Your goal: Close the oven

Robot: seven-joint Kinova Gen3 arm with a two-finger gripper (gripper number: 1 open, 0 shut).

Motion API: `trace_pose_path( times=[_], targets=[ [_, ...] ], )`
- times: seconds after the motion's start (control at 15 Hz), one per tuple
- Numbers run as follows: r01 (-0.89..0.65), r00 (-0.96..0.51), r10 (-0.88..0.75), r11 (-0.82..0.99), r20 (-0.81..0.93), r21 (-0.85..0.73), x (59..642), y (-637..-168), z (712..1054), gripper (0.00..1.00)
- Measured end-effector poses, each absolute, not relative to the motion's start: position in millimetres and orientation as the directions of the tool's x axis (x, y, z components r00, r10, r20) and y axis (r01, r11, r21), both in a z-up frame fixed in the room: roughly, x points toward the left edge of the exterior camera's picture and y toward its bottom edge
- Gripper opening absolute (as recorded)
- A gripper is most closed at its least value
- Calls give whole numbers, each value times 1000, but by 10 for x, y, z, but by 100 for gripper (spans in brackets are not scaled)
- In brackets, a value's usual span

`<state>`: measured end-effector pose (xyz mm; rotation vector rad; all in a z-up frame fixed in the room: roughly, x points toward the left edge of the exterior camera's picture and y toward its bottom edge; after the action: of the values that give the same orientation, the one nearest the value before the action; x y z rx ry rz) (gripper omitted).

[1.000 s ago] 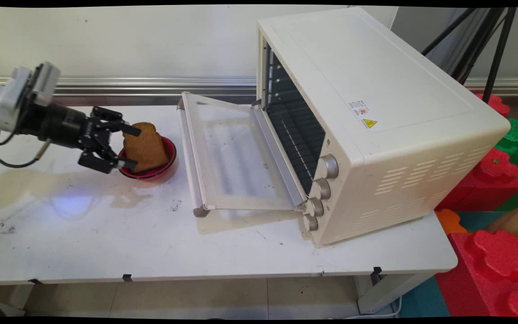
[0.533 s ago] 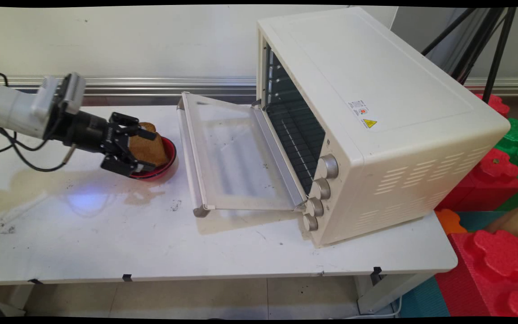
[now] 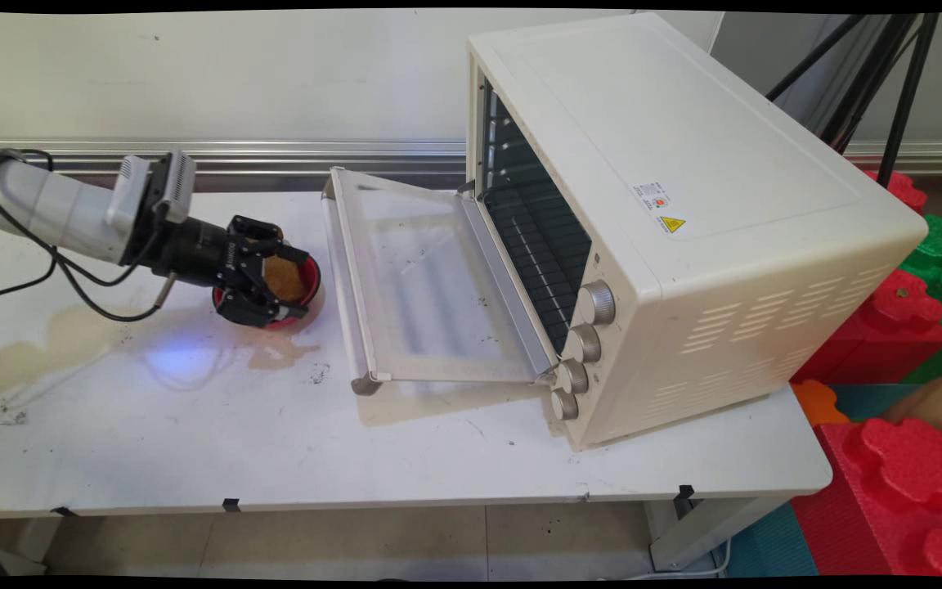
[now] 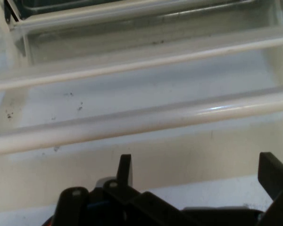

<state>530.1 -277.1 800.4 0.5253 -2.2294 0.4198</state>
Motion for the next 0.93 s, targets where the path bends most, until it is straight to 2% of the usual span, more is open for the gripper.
trace_pose_path(
  times=[0.4, 0.47, 0.93],
  targets=[
    [-497, -601, -233, 858, 765, -129, 5204, -2837, 7893, 100],
    [-497, -600, -232, 858, 766, -130, 5193, -2842, 7884, 0],
    [-488, -605, -219, 862, 766, -139, 5130, -2888, 7797, 0]
  ],
)
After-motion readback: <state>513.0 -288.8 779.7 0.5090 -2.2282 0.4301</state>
